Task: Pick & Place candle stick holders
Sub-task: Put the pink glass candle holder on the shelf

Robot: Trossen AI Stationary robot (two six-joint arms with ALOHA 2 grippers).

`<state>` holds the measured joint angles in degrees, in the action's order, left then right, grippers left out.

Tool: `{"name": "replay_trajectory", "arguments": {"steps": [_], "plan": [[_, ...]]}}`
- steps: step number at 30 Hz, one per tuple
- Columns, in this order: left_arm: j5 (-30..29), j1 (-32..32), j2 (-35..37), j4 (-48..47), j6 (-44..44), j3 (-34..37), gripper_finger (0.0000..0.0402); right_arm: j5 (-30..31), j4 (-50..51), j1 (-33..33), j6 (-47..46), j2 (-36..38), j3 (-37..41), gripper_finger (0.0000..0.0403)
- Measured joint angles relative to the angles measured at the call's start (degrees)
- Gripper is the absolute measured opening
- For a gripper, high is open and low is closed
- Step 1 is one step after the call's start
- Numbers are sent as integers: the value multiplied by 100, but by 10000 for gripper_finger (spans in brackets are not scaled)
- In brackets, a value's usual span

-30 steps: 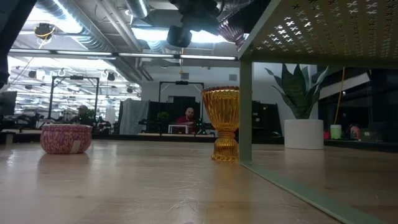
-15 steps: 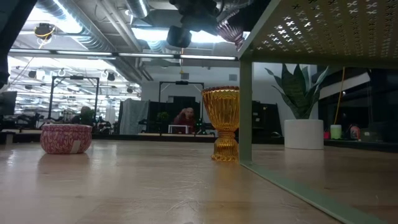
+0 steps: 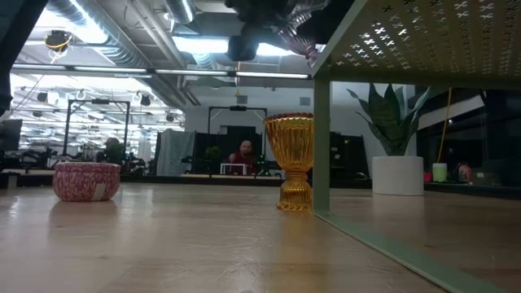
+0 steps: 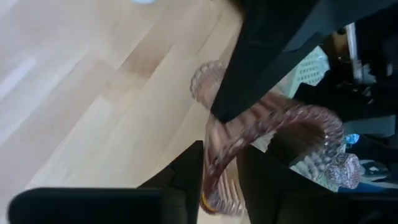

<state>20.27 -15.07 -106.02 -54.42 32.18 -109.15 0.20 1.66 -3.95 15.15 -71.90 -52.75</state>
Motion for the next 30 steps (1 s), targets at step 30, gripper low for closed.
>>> {"name": "replay_trajectory", "arguments": {"steps": [30], "plan": [[173,83,349,23,-1813,-10,19,-435,-486,9,-1812,44,-6,270]]}}
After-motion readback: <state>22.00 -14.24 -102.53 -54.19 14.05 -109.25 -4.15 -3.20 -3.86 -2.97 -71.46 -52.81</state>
